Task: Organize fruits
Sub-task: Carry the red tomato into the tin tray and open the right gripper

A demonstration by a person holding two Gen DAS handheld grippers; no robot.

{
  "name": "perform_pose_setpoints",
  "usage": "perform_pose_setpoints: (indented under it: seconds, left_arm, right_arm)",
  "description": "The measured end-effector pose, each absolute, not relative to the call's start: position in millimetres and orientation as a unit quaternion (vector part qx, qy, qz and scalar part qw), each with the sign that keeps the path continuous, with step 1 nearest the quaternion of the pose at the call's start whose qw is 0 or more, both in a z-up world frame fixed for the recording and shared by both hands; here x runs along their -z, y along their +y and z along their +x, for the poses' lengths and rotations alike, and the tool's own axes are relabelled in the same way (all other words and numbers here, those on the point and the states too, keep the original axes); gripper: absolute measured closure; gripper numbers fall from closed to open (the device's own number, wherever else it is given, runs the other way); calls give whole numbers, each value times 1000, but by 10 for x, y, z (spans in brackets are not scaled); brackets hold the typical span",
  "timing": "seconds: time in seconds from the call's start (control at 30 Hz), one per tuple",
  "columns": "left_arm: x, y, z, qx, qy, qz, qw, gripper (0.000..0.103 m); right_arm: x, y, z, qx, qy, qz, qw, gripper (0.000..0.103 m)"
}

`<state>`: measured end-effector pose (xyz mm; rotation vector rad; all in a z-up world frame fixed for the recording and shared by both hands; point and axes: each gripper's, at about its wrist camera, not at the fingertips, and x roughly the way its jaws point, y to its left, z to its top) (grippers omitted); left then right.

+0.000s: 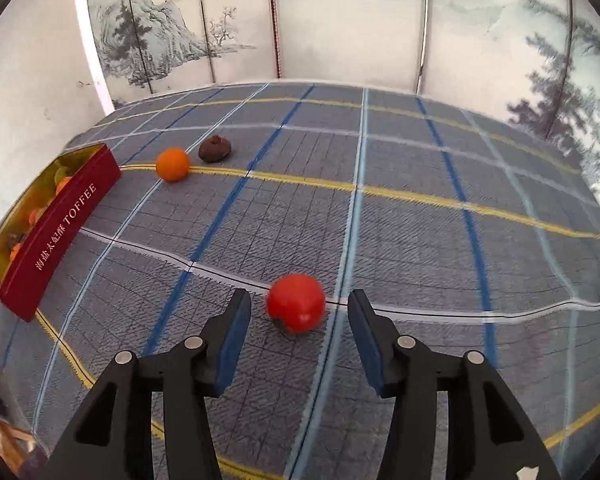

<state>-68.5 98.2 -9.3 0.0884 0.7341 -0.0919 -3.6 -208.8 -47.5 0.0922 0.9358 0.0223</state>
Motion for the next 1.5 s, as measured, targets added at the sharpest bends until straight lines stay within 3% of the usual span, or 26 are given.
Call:
perform_pose_setpoints:
  seconds: [0.07,0.1,0.13,0.43,0.77,1.03,1.5]
  left_arm:
    - [97,944,-684,48,358,48,931,47]
    - [100,936,-683,49,358,48,931,47]
    - [102,931,-680,50,359,47,931,47]
    - [87,1050,-752,54,363,21,930,47]
    - [77,1300,-816,22,379,4,925,44]
    - [116,1483,-800,-9,388,11,921,39]
    - [188,1580,-769,-22,399,13,916,35]
  right_arm:
    - [553,-2098,5,-11,462,41,886,60]
    - [533,-2107,9,-14,457,43,888,74]
    - [525,-2120,14,-20,457,48,888,75]
    - [228,-1946,-6,-62,429,67,898,75]
    - [-351,-664,351,-219,396,41,891,75]
    - [-197,39,765,-254,423,27,870,75]
    - [29,378,1157,-229,458,0,859,72]
